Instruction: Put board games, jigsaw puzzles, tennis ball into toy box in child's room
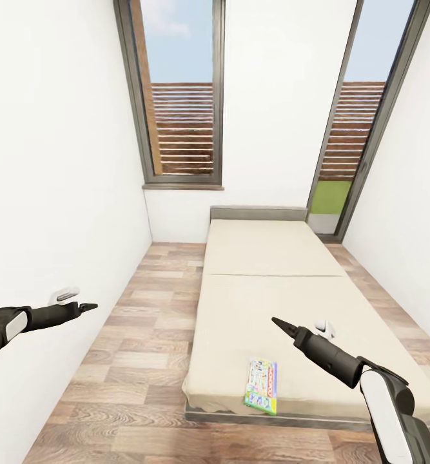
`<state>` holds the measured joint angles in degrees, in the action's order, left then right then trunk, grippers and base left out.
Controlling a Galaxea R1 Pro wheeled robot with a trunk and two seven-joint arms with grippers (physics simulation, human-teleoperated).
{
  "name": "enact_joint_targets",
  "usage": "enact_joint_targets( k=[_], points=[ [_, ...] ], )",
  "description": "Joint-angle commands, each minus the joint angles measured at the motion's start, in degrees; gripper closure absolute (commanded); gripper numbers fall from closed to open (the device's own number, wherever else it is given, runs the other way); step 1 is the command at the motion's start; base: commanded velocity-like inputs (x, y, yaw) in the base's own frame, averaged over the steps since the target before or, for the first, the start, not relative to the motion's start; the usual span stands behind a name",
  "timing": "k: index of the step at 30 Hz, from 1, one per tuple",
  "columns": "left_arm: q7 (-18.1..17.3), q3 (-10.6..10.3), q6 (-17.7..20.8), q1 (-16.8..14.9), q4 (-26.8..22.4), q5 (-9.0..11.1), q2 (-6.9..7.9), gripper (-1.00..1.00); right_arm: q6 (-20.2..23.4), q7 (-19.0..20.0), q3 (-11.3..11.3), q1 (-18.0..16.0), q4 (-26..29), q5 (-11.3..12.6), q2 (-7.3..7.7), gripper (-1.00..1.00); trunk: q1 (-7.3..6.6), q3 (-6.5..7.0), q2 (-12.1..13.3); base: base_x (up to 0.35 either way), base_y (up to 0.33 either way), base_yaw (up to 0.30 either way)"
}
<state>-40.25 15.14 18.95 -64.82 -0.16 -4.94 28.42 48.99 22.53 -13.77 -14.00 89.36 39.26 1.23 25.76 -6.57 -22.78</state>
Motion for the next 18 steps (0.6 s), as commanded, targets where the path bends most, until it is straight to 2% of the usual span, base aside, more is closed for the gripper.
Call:
enact_joint_targets(
  k=[1, 18],
  points=[
    [-0.2, 0.5, 0.3, -0.1, 0.0, -0.5, 0.03, -1.00, 0.3, 0.3, -0.1, -0.1, 0.0, -0.2, -0.01, -1.00, 0.03, -0.14, -0.1, -0.114, 0.067, 0.000],
    [-0.2, 0.5, 0.3, 0.0, 0.0, -0.5, 0.00, -1.00, 0.2, 0.1, -0.1, -0.1, 0.0, -0.1, -0.15, -1.00, 0.03, -0.14, -0.1, -0.028, 0.012, 0.000]
  ],
)
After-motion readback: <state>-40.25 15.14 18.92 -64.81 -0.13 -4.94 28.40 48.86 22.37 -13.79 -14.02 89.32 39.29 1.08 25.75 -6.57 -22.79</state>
